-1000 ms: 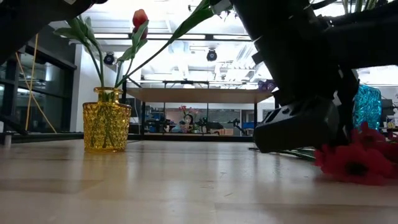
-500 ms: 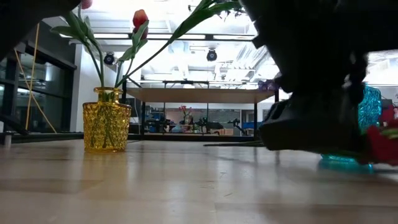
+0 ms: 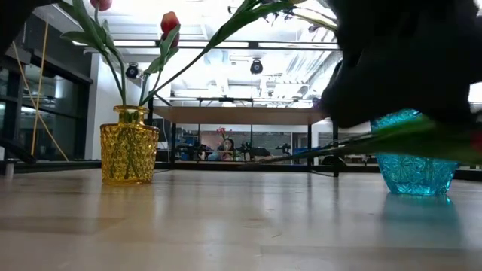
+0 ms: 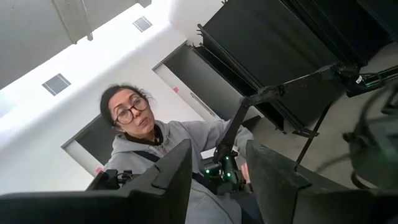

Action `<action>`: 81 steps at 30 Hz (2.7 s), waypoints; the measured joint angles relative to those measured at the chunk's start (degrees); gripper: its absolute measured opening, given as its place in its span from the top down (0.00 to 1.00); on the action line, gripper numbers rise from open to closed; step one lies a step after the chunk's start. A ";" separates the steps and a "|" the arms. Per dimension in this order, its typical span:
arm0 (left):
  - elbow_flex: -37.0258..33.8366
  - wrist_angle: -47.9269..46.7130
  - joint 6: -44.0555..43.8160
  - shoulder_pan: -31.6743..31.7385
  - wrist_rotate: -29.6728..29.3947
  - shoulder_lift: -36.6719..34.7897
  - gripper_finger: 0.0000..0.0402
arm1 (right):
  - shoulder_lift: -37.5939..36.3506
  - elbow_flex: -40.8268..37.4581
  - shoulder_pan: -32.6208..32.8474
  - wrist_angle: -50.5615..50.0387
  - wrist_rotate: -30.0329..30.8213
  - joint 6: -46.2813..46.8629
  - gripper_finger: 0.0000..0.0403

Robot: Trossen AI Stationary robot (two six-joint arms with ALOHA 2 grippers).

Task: Pick and place flowers into a vace then onto a shelf
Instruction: Put the red flowers into the blue vase

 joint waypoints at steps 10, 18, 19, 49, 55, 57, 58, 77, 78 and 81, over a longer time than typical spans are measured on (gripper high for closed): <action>0.06 -0.04 -9.52 -3.51 -2.74 -1.75 0.91 | -0.01 0.00 0.00 0.03 0.00 -0.04 0.65; 0.05 -1.80 -19.99 -5.70 -4.04 -4.47 0.94 | -0.01 0.00 -0.01 0.05 1.04 -0.22 0.65; 0.07 -1.59 -21.79 -5.74 -4.47 -4.97 0.93 | 0.00 0.00 0.00 0.08 1.13 -0.22 0.65; 0.04 -3.31 -54.91 -12.40 -5.77 -15.63 0.94 | -0.01 0.00 -0.07 1.34 1.49 -1.09 0.65; 0.04 -2.45 -57.56 -14.36 -10.98 -17.31 0.94 | -0.01 0.00 -0.04 1.34 1.49 -1.48 0.65; 0.07 -1.54 -57.62 -14.87 -13.10 -18.09 0.94 | -0.01 0.00 -0.06 1.36 1.49 -1.55 0.65; 0.04 -1.63 -57.48 -15.29 -14.11 -18.50 0.94 | 0.01 0.00 -0.05 1.36 1.49 -1.55 0.65; 0.04 13.45 -45.89 -18.41 -26.02 -23.27 0.94 | -0.05 0.00 -0.05 4.34 1.39 -2.58 0.65; 0.04 15.80 -43.54 -18.50 -27.32 -23.44 0.94 | -0.04 0.00 -0.06 4.36 1.23 -2.58 0.65; 0.04 23.82 -33.49 -19.11 -30.57 -23.79 0.94 | -0.04 0.00 -0.04 4.35 1.03 -2.60 0.65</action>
